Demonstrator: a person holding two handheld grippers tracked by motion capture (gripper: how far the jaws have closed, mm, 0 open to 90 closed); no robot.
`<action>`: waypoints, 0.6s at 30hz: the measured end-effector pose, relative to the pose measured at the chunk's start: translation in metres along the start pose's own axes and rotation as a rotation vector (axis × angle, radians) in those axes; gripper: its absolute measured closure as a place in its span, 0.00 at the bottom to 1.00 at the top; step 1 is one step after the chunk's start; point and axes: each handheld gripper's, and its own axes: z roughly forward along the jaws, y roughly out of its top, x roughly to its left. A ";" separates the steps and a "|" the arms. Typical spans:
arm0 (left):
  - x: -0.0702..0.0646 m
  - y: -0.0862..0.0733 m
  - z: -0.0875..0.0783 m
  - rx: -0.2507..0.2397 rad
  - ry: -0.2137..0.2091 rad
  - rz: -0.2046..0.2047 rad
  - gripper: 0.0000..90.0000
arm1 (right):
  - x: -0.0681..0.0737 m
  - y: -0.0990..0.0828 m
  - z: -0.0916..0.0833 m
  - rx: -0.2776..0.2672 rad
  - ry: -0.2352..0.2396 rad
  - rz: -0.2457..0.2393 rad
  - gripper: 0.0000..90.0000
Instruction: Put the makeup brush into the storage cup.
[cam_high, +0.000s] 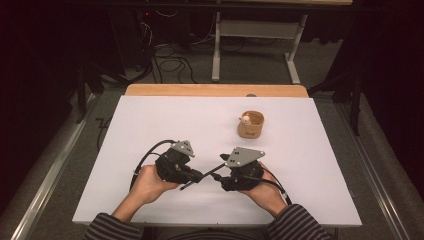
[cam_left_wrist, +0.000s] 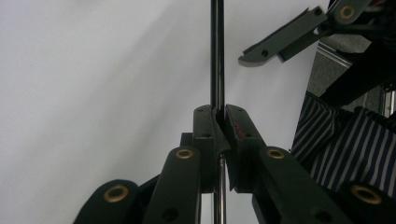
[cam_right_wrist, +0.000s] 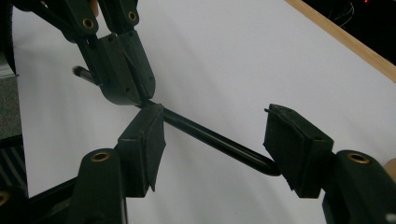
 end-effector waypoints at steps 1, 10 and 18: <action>0.000 0.000 0.000 -0.001 -0.002 -0.002 0.93 | 0.000 0.000 0.000 0.001 0.000 -0.003 0.44; 0.000 0.001 -0.003 -0.016 -0.002 -0.011 0.93 | 0.001 0.000 0.004 0.039 -0.007 -0.034 0.42; 0.000 0.001 -0.004 -0.030 0.003 -0.009 0.93 | 0.003 -0.001 0.010 0.064 -0.012 -0.043 0.44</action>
